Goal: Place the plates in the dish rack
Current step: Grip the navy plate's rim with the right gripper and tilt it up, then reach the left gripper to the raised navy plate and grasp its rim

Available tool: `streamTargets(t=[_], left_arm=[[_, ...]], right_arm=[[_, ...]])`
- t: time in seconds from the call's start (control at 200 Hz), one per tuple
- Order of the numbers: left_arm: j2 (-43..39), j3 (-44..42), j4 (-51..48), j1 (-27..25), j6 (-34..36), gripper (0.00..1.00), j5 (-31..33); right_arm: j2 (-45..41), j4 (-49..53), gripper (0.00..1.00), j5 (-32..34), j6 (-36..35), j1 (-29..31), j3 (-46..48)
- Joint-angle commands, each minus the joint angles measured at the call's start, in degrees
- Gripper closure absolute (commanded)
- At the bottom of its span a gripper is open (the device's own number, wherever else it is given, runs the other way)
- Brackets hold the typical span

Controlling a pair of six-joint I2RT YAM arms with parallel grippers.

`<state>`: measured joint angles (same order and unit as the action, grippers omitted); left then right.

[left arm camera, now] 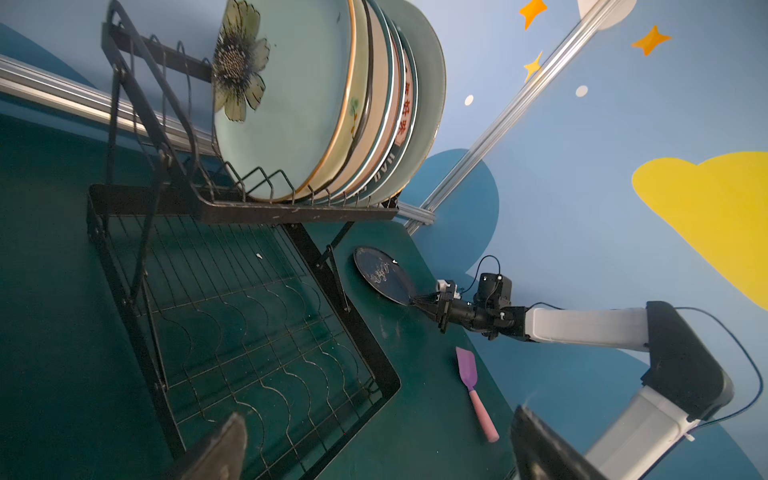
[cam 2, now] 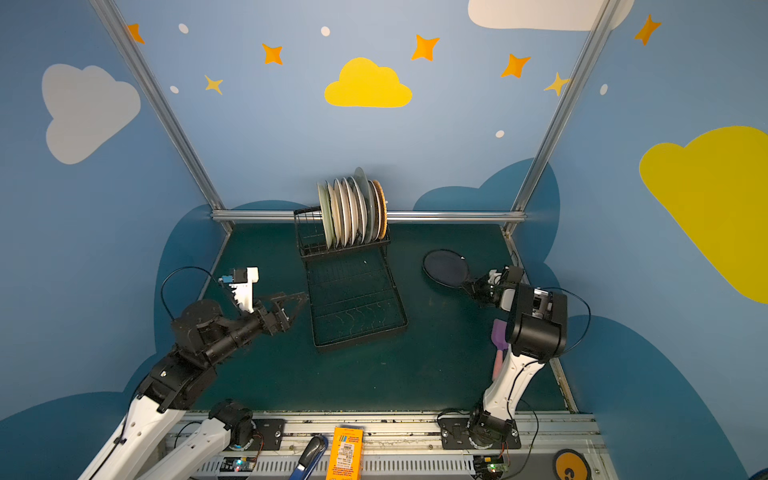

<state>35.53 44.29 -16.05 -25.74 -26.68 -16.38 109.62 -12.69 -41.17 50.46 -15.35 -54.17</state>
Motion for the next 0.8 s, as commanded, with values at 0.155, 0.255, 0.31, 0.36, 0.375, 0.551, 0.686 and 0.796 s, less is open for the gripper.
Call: streamTargets(t=[0.155,0.255,0.31,0.36,0.375,0.551,0.686,0.796], left_arm=[[3.83,-1.32,6.48,-9.82,11.87,0.03,3.83],[8.09,-0.25,7.56,-17.31,20.62,0.02,8.53],[11.27,1.19,7.36,-22.21,27.12,0.01,11.66],[14.91,2.82,7.03,-26.57,33.65,0.00,15.45],[16.01,3.43,6.88,-27.82,35.56,0.00,16.45],[30.03,9.06,11.47,-36.34,55.06,0.00,25.41],[38.79,10.61,22.21,-37.13,67.65,0.00,24.81],[44.80,10.53,32.72,-37.36,78.01,0.00,21.71]], right_arm=[[-11.97,-4.15,1.00,-5.55,0.44,-0.88,5.02],[-15.16,-3.97,1.00,-6.76,0.95,-1.19,6.54],[-16.62,-3.36,1.00,-7.63,1.02,-1.34,7.04],[-17.98,-2.88,1.00,-8.35,1.15,-1.49,7.44],[-18.48,-2.69,1.00,-8.53,1.20,-1.52,7.68],[-23.87,1.16,1.00,-10.32,0.78,-1.60,8.86],[-27.32,5.76,1.00,-12.09,-0.51,-1.71,9.08],[-29.38,8.57,1.00,-13.61,-1.16,-1.87,9.43]])
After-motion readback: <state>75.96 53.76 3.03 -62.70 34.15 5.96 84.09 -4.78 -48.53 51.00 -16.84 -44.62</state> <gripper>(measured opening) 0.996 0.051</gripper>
